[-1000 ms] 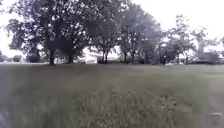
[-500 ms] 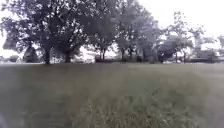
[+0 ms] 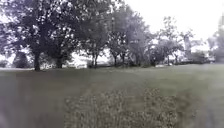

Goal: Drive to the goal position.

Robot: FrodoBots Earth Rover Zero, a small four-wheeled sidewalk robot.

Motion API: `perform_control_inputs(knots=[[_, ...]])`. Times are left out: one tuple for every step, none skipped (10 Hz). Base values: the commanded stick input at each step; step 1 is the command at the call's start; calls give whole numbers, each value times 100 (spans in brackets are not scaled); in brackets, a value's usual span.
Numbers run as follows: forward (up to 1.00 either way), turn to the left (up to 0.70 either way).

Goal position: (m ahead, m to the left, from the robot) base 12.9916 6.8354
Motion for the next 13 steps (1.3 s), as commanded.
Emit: perform_control_inputs(knots=[[70, 0], [70, 0], [70, 0], [70, 0], [70, 0], [70, 0], [70, 0], [70, 0], [70, 0], [70, 0], [70, 0], [70, 0], [70, 0]])
